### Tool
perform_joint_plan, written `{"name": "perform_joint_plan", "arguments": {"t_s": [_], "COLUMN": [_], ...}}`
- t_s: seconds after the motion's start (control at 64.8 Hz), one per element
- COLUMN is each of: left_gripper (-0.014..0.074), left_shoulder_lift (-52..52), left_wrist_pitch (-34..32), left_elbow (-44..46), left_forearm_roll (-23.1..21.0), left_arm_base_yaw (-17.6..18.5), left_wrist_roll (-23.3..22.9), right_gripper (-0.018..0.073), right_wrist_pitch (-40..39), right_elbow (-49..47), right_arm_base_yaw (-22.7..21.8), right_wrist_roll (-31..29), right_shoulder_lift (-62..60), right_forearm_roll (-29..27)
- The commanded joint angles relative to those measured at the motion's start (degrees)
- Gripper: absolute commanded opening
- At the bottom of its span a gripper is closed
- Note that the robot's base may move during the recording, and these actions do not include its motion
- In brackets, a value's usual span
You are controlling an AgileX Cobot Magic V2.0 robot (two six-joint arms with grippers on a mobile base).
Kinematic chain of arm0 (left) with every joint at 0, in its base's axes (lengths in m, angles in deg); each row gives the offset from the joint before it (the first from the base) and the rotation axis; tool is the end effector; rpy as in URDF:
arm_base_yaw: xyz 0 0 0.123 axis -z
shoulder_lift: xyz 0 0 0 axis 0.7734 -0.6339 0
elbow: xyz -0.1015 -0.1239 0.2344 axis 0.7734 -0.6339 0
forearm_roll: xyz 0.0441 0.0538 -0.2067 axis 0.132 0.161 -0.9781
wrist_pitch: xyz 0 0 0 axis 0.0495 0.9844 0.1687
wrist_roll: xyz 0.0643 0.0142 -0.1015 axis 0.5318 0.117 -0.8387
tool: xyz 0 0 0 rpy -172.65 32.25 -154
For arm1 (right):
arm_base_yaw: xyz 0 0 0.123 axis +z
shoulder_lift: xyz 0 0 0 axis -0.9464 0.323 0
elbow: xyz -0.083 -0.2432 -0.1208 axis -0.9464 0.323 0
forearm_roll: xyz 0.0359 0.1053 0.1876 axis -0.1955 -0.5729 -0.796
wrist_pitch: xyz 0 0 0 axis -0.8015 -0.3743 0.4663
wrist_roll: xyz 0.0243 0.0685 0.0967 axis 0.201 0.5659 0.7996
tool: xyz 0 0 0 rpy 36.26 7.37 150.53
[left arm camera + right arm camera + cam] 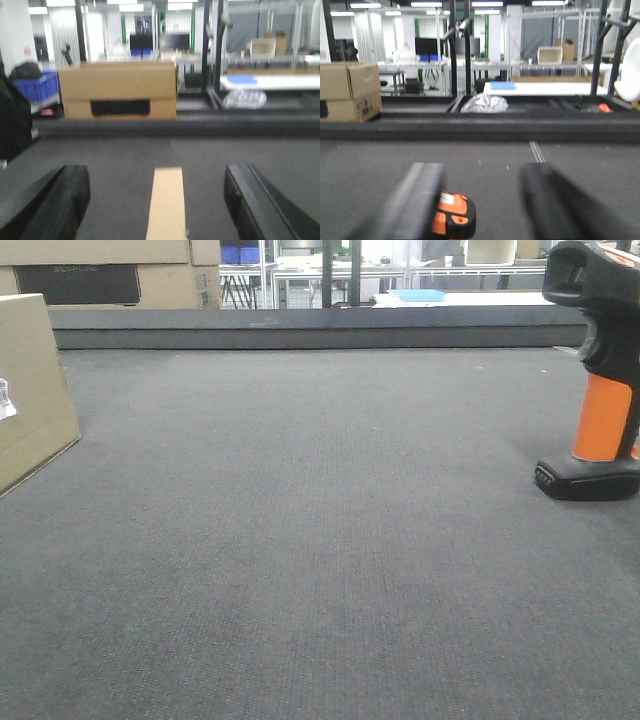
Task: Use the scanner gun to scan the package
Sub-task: 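Move the left gripper over the cardboard box and close on it, then lift the box with the left gripper, tilting its barcode label up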
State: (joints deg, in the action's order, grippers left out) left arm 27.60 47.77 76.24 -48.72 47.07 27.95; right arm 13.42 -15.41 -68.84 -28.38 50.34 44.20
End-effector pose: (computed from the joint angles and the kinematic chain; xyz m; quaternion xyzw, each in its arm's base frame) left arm 0.0539 0.0079 0.3793 -0.0145 0.6898 0.0571 0.7216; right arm 0.0619 0.0054 0.3444 0.0032 0.6755 0.0511 0.7356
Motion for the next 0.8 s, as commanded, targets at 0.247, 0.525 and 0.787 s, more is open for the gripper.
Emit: {"name": "perform_joint_plan", "arguments": {"t_s": [0.247, 0.525, 0.787], "left_gripper": [0.0601, 0.0600, 0.0600], "left_shoulder_lift": [-22.8, -45.8, -60.1], "left_wrist_pitch": [25.1, 46.8, 46.8], "left_elbow": [18.8, 38.1, 47.5], "left_forearm_roll": [-3.7, -5.4, -5.4], "left_arm_base_yaw": [0.3, 0.3, 0.3], "left_wrist_roll": [0.0, 3.4, 6.3], "right_gripper": [0.0568, 0.0568, 0.0568], "right_wrist_pitch": [0.8, 0.8, 0.8], "right_elbow": [-0.5, -0.5, -0.5], "right_arm_base_yaw": [0.1, 3.1, 5.4], "right_wrist_roll": [-0.2, -0.2, -0.2], "right_shoulder_lift": [5.5, 5.5, 5.5], "right_forearm_roll": [-0.7, -0.6, -0.6]}}
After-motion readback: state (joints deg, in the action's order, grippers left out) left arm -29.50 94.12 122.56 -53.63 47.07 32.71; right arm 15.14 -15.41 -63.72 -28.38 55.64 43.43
